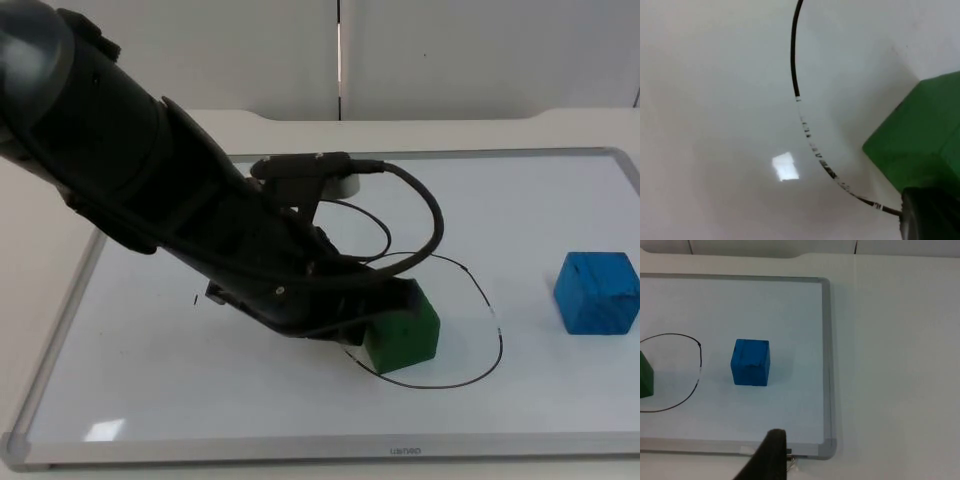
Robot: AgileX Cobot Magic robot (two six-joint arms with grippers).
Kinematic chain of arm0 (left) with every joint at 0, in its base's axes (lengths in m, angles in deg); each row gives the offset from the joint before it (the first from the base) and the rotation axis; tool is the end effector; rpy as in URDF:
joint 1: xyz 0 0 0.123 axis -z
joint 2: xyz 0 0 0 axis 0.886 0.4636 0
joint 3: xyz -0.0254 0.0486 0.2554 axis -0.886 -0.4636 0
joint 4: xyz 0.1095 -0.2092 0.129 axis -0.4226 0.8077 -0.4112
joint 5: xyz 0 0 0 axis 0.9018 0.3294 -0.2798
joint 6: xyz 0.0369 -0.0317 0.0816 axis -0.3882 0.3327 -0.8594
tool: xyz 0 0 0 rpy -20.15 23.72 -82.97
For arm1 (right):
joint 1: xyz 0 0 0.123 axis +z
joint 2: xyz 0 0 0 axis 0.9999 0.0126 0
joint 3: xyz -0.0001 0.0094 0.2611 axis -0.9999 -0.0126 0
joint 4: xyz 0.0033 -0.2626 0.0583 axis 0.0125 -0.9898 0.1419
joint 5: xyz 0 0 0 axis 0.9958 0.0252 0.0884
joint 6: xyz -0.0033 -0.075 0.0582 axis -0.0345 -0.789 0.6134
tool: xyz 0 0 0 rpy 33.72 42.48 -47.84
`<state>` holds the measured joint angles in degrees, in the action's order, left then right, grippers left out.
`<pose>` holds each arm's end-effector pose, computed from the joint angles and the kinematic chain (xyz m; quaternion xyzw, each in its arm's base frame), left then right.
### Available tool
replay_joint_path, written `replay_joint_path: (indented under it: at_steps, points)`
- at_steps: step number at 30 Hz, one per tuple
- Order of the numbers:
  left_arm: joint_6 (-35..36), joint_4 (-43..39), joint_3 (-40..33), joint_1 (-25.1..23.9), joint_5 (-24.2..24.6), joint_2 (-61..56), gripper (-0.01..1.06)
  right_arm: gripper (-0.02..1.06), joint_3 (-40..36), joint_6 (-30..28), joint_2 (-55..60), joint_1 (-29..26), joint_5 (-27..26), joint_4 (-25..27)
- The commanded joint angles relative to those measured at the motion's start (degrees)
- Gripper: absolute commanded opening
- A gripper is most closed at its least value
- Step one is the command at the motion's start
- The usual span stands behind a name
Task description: Push the two cubes into the marked area.
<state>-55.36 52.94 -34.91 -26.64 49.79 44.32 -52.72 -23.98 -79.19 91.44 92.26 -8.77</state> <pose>0.2803 -0.2240 0.0564 0.1567 0.9462 -0.2065 0.1935 0.0349 -0.0041 0.2877 -0.0081 0.8558 -0.0183 0.5169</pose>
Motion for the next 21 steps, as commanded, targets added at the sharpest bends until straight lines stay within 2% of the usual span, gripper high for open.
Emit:
replay_joint_path:
  at_steps: [1,12,17,21]
  points:
    - [-0.2,1.6,0.2,0.4,0.1,0.2,0.0,1.05,-0.4,0.0,-0.3,-0.2,-0.7,-0.1]
    - [-3.7,0.1,0.2,-0.6,-0.4,-1.5,0.0,1.05,-0.4,0.0,-0.3,-0.2,-0.7,-0.1]
    - [-3.7,-4.8,0.2,-2.9,0.9,-6.9,0.0,1.05,-0.4,0.0,-0.3,-0.2,-0.7,-0.1]
    - [-3.7,-7.9,0.2,-5.4,4.4,-14.8,0.0,1.05,-0.4,0.0,-0.3,-0.2,-0.7,-0.1]
